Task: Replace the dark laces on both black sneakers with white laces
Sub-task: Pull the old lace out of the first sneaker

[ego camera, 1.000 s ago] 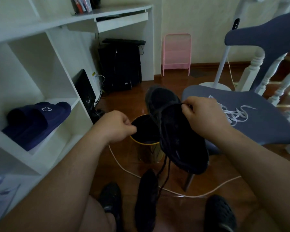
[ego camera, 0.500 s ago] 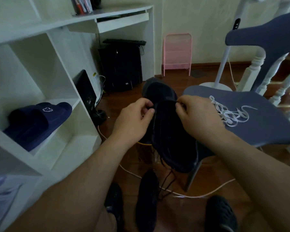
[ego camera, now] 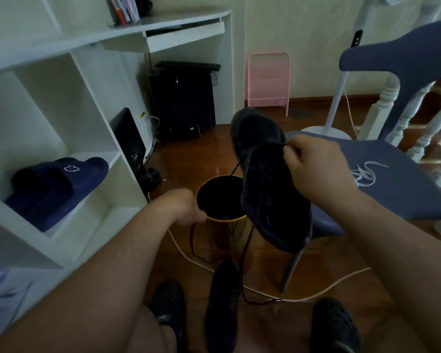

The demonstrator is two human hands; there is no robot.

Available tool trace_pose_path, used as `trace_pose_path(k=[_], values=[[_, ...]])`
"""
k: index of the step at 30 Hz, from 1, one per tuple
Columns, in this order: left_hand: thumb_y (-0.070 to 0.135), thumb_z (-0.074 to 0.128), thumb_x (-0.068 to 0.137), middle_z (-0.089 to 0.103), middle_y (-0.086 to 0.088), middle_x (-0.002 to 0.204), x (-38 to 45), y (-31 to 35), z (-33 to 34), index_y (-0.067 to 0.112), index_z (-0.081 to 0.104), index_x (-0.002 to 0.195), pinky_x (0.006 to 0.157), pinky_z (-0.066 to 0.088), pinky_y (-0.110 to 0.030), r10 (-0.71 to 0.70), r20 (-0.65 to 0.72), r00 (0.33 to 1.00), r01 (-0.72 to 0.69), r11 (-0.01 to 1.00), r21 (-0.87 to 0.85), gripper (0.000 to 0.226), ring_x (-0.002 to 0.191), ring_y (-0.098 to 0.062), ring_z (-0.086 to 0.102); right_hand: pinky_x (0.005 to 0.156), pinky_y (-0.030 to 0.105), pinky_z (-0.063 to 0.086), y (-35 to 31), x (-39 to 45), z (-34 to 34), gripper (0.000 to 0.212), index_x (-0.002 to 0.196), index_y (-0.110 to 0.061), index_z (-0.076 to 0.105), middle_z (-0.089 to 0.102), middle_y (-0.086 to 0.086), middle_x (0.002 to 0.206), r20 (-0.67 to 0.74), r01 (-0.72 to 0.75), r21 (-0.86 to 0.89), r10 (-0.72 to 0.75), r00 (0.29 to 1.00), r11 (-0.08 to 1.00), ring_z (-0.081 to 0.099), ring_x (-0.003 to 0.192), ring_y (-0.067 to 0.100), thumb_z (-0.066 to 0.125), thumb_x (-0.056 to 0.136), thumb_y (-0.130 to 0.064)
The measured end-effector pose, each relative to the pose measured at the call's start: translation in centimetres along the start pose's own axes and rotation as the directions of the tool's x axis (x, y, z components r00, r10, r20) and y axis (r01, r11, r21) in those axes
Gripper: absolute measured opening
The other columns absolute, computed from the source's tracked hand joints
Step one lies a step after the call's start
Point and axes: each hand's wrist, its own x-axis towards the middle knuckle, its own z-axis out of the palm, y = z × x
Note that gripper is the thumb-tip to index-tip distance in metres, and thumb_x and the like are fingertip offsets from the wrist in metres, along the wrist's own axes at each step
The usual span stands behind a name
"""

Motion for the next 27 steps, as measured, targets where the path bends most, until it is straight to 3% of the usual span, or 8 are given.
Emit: trace_pose_path(k=[3, 5, 8, 12, 20, 23, 25, 27], values=[[0.032, 0.069, 0.098, 0.066, 0.000, 0.091, 0.3, -0.8, 0.4, 0.013, 0.074, 0.101, 0.076, 0.050, -0.035, 0.046, 0.060, 0.997, -0.042, 0.997, -0.064, 0.020, 0.083, -0.018, 0.062, 0.070, 0.046, 0.052, -0.1, -0.4, -0.1, 0.025, 0.094, -0.011, 0.069, 0.065, 0.007, 0.079, 0.023, 0.015, 0.006, -0.015, 1.000, 1.000, 0.058, 0.072, 0.029, 0.051, 0.104, -0.025], [0.037, 0.068, 0.100, 0.070, 0.004, 0.101, 0.0, -0.4, 0.3, 0.028, 0.072, 0.099, 0.083, 0.056, -0.037, 0.123, -0.175, 0.977, -0.158, 0.966, -0.207, 0.010, 0.091, -0.016, 0.066, 0.072, 0.047, 0.053, -0.3, -0.6, 0.3, 0.024, 0.097, -0.012, 0.069, 0.067, 0.008, 0.083, 0.049, 0.001, 0.002, -0.001, 0.999, 1.000, 0.060, 0.077, 0.030, 0.051, 0.104, -0.026], [0.045, 0.061, 0.103, 0.066, 0.012, 0.099, -0.9, 1.6, 0.1, 0.040, 0.066, 0.103, 0.075, 0.051, -0.033, 0.209, -0.505, 0.837, -0.432, 0.819, -0.378, 0.008, 0.089, -0.009, 0.062, 0.075, 0.048, 0.053, -0.7, -0.5, 0.8, 0.025, 0.097, -0.014, 0.068, 0.068, 0.008, 0.086, 0.065, -0.009, -0.005, 0.010, 0.998, 1.000, 0.061, 0.083, 0.032, 0.050, 0.103, -0.029], [0.041, 0.062, 0.104, 0.063, 0.011, 0.091, -1.7, 3.9, 1.0, 0.037, 0.062, 0.104, 0.067, 0.044, -0.026, 0.316, -0.595, 0.739, -0.579, 0.750, -0.320, 0.005, 0.080, -0.004, 0.058, 0.075, 0.048, 0.053, -1.8, -0.8, 1.1, 0.026, 0.095, -0.013, 0.069, 0.069, 0.008, 0.085, 0.060, 0.051, -0.008, -0.050, 0.997, 0.999, 0.062, 0.080, 0.031, 0.049, 0.102, -0.027], [0.042, 0.052, 0.106, 0.062, 0.009, 0.082, -0.2, 2.7, 1.1, 0.036, 0.058, 0.095, 0.065, 0.049, -0.039, 0.319, -0.473, 0.822, -0.461, 0.859, -0.223, 0.014, 0.072, -0.015, 0.058, 0.070, 0.043, 0.049, -0.7, -0.7, 0.7, 0.026, 0.092, -0.013, 0.067, 0.061, 0.002, 0.077, 0.049, 0.042, -0.017, -0.041, 0.998, 0.999, 0.059, 0.076, 0.030, 0.049, 0.103, -0.027], [0.035, 0.057, 0.104, 0.071, -0.002, 0.098, 0.2, 1.3, 0.5, 0.027, 0.068, 0.098, 0.079, 0.055, -0.040, 0.150, -0.121, 0.981, -0.143, 0.987, 0.067, 0.015, 0.089, -0.025, 0.068, 0.069, 0.044, 0.049, 0.0, -0.1, 0.1, 0.026, 0.088, -0.011, 0.066, 0.058, 0.003, 0.073, 0.002, 0.019, 0.000, -0.019, 1.000, 1.000, 0.057, 0.072, 0.029, 0.050, 0.103, -0.025], [0.031, 0.060, 0.105, 0.073, -0.005, 0.109, -0.2, 0.8, 0.6, 0.015, 0.075, 0.112, 0.085, 0.054, -0.037, 0.053, 0.137, 0.989, -0.088, 0.962, 0.259, 0.023, 0.099, -0.024, 0.069, 0.073, 0.048, 0.053, 0.1, 0.0, -0.2, 0.026, 0.087, -0.013, 0.066, 0.060, 0.004, 0.074, -0.008, 0.012, 0.003, -0.012, 1.000, 1.000, 0.057, 0.072, 0.028, 0.049, 0.102, -0.027], [0.032, 0.060, 0.106, 0.073, -0.007, 0.113, -0.5, 0.4, 0.5, 0.016, 0.075, 0.112, 0.092, 0.054, -0.038, 0.069, 0.154, 0.986, -0.096, 0.979, 0.179, 0.023, 0.105, -0.025, 0.068, 0.072, 0.047, 0.052, 0.0, -0.2, -0.2, 0.025, 0.087, -0.013, 0.065, 0.058, 0.002, 0.073, 0.006, 0.018, -0.008, -0.018, 1.000, 1.000, 0.055, 0.070, 0.027, 0.050, 0.103, -0.026]])
